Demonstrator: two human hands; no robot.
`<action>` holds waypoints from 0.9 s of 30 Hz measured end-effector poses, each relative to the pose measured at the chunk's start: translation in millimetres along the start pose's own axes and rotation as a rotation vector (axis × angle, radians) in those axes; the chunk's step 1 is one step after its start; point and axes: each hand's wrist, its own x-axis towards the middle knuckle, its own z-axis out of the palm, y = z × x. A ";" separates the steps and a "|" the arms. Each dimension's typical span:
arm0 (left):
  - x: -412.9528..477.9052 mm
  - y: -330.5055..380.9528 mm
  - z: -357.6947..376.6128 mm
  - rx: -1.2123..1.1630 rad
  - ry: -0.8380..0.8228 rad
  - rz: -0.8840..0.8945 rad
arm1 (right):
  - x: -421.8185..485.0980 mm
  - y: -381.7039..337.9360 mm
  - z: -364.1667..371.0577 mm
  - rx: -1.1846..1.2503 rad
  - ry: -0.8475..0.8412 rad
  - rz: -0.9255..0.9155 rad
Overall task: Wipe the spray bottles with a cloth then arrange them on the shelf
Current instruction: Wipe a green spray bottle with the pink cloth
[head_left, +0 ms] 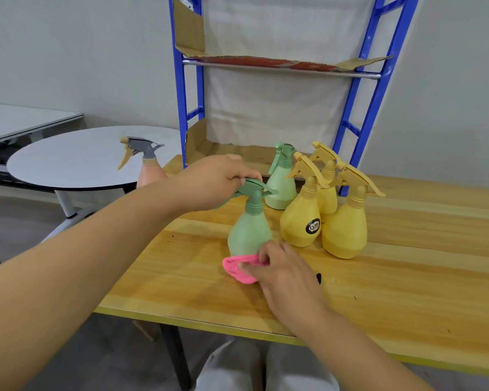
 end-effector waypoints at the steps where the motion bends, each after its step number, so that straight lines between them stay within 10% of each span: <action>1: 0.4 -0.4 1.2 0.007 0.003 0.004 | 1.2 1.9 -2.3 0.031 0.019 -0.008; 7: -3.3 -3.4 1.9 -0.058 0.030 0.046 | 46.5 20.5 -36.6 0.170 0.272 0.041; 19: -1.6 -7.4 3.2 -0.184 0.030 0.068 | 0.4 22.9 -10.8 0.228 0.001 0.023; 27: -5.4 -2.0 0.8 -0.329 0.003 0.078 | 40.9 21.9 -34.5 0.327 0.199 0.036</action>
